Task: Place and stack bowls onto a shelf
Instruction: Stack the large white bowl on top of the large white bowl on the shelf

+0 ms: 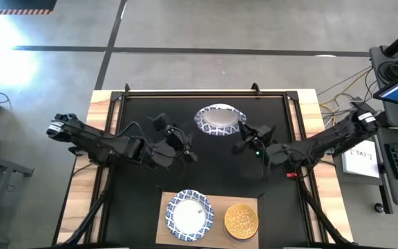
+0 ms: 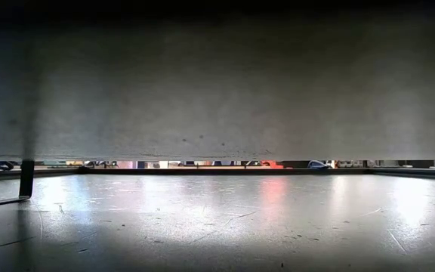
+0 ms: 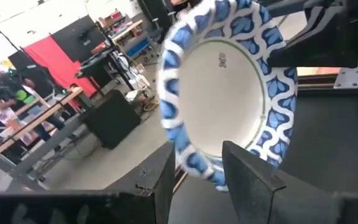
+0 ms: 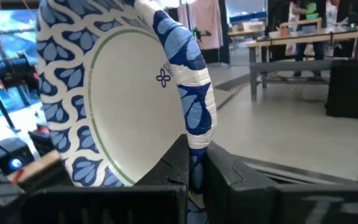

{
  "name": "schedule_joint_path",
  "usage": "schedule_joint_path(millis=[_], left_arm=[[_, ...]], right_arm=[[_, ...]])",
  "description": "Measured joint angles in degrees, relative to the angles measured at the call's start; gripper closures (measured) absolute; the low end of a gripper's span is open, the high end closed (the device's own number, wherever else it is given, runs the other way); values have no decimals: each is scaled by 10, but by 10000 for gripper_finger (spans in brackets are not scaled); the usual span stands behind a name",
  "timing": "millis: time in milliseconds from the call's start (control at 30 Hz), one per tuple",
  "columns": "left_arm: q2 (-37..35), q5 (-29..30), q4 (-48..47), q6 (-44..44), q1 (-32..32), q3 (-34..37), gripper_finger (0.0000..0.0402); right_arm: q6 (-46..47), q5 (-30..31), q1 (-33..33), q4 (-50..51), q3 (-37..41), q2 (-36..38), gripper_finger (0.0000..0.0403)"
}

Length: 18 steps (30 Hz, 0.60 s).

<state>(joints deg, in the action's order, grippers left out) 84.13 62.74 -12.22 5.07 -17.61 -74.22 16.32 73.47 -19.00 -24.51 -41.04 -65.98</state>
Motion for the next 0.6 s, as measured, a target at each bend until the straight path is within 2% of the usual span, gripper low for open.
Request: schedule_joint_path(millis=[100,233,400,600], left_arm=[[4,3,4,6,0,0,285],[5,36,7,7,1,0,285],[5,101,7,7,0,0,285],[5,102,7,13,0,1,285]], right_arm=[[-59,-7,-1,-100,0,-29,390],[-89,-52,-1,-186,0,-62,390],[-81,-65,-1,-200,0,-85,390],[-47,-100,-1,-209,0,-99,390]])
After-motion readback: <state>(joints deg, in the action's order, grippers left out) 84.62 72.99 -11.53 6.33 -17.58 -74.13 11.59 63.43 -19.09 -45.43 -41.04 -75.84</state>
